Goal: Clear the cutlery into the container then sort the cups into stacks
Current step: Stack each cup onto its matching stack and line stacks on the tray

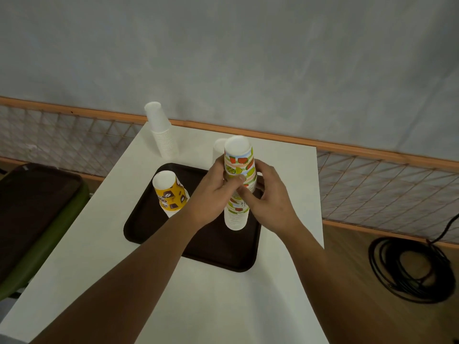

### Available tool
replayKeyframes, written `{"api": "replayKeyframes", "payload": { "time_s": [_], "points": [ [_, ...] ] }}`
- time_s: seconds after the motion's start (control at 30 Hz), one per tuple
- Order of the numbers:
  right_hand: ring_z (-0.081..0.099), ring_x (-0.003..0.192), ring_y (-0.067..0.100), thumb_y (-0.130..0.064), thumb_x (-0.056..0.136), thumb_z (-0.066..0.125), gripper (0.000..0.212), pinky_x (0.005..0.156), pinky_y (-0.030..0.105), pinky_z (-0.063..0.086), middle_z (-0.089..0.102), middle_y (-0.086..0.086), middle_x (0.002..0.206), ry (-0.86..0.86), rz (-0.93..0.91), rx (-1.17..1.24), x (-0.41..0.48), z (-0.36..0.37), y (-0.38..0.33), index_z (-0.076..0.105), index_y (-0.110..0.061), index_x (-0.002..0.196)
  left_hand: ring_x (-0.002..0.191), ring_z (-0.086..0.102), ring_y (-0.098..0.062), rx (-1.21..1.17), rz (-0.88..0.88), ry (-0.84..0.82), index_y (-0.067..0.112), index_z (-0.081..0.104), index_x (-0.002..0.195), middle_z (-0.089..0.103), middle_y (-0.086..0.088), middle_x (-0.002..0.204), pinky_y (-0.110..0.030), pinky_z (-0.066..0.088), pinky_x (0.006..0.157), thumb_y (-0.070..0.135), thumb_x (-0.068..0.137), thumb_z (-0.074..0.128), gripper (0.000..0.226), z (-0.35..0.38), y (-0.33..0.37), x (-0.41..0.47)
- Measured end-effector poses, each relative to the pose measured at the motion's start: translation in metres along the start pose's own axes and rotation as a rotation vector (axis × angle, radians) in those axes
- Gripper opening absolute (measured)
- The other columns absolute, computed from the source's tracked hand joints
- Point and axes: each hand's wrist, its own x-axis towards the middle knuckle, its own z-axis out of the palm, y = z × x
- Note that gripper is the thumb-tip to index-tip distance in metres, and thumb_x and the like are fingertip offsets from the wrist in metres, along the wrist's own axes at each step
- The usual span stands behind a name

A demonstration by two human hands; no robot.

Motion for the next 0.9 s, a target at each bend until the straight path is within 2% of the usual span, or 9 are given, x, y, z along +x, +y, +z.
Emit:
{"api": "replayKeyframes", "payload": {
  "time_s": [0.13,0.37,0.5,0.67,0.77,0.9],
  "points": [
    [0.058,0.121,0.006,-0.044,0.093,0.068,0.052,0.104,0.034,0.051,0.058,-0.013,0.134,-0.069,0.034,-0.022,0.001,0.009,0.022,0.047,-0.035,0.140,0.138,0.050,-0.012,0.007,-0.069,-0.027,0.033,0.031,0.155,0.052,0.011,0.150,-0.051,0.040,0.118,0.057,0.092,0.056,0.072,0.006,-0.009,0.001],
    [0.047,0.126,0.006,-0.057,0.093,0.061,0.051,0.106,0.038,0.048,0.054,-0.006,0.134,-0.083,-0.013,-0.156,0.003,0.007,0.047,0.054,-0.031,0.136,0.139,0.051,-0.015,0.088,-0.111,-0.055,0.031,0.034,0.155,0.052,0.009,0.150,-0.050,0.042,0.116,0.063,0.083,0.061,0.084,0.004,-0.031,0.003],
    [0.045,0.130,0.012,-0.064,0.091,0.058,0.055,0.109,0.045,0.045,0.050,-0.004,0.137,-0.088,-0.010,-0.195,0.001,0.013,0.059,0.055,-0.032,0.136,0.136,0.052,-0.014,0.140,-0.108,-0.045,0.029,0.041,0.152,0.053,0.007,0.148,-0.047,0.045,0.114,0.059,0.085,0.063,0.076,0.005,-0.041,0.004],
    [0.045,0.129,0.016,-0.063,0.088,0.060,0.058,0.109,0.045,0.045,0.046,-0.003,0.136,-0.114,0.025,-0.195,-0.005,0.014,0.066,0.055,-0.028,0.134,0.126,0.053,-0.012,0.252,-0.104,-0.012,0.027,0.046,0.148,0.053,0.003,0.138,-0.035,0.049,0.108,0.051,0.087,0.066,0.068,0.009,-0.053,0.001],
    [0.044,0.130,0.018,-0.065,0.088,0.058,0.062,0.110,0.044,0.044,0.045,-0.002,0.137,-0.121,0.040,-0.199,-0.006,0.012,0.069,0.054,-0.027,0.136,0.128,0.058,-0.015,0.214,-0.104,0.003,0.027,0.048,0.146,0.057,0.002,0.139,-0.038,0.053,0.107,0.061,0.080,0.066,0.077,0.012,-0.054,0.000],
    [0.042,0.133,0.020,-0.068,0.088,0.056,0.065,0.110,0.044,0.044,0.044,-0.001,0.140,-0.151,0.052,-0.205,-0.007,0.008,0.072,0.053,-0.027,0.139,0.128,0.060,-0.015,0.190,-0.109,0.031,0.026,0.051,0.145,0.060,0.005,0.140,-0.040,0.054,0.106,0.058,0.080,0.071,0.075,0.015,-0.060,-0.002]
  ]
}}
